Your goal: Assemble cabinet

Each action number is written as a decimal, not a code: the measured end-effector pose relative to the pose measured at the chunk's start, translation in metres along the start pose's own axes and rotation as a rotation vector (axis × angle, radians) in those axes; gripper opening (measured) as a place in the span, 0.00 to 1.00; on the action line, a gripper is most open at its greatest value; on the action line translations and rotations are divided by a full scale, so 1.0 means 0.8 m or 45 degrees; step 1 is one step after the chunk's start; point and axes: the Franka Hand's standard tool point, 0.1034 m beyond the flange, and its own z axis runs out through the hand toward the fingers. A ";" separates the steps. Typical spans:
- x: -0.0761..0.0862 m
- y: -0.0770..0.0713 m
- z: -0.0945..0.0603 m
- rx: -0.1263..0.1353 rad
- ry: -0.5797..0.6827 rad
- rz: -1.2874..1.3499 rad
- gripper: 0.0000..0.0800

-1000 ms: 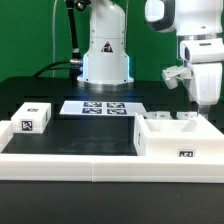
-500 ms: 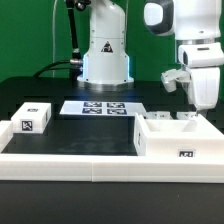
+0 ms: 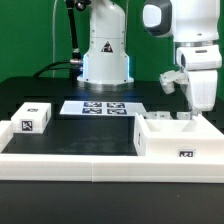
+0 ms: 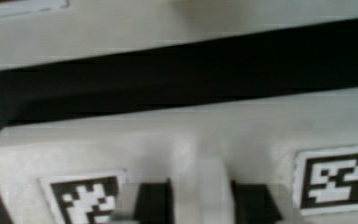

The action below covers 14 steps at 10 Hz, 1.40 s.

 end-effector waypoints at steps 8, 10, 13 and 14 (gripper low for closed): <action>0.002 0.006 -0.026 -0.029 -0.015 0.008 0.09; -0.012 0.017 -0.048 -0.034 -0.046 0.005 0.09; -0.041 0.034 -0.059 -0.044 -0.055 -0.001 0.09; -0.052 0.038 -0.060 -0.038 -0.061 0.000 0.09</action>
Offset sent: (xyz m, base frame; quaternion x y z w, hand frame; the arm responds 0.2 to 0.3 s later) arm 0.0000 0.0000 0.0000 0.0000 0.0000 0.0000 1.0000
